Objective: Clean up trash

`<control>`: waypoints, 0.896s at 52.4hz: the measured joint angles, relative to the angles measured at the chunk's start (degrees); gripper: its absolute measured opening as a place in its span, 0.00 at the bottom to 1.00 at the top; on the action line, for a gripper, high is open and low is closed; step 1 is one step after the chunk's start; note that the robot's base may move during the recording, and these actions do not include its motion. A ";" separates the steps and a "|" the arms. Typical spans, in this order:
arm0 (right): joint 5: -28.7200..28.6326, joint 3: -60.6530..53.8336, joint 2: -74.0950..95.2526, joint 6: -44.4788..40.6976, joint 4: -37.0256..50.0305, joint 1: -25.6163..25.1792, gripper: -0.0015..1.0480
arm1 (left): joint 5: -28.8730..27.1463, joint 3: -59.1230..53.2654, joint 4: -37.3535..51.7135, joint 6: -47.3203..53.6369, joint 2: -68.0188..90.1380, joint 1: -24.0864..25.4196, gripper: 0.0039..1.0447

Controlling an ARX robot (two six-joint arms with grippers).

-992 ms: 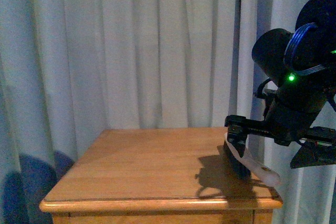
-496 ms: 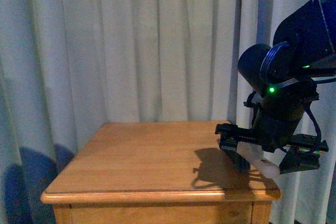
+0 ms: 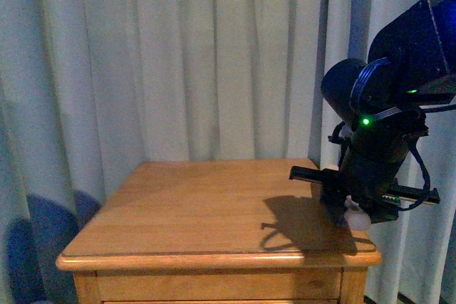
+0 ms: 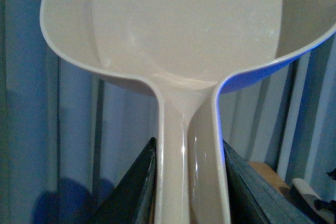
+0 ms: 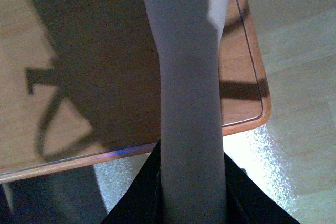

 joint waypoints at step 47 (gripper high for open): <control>8.46 -61.64 -66.79 -34.64 57.55 -0.13 0.19 | 0.00 0.00 0.00 0.00 0.00 0.00 0.27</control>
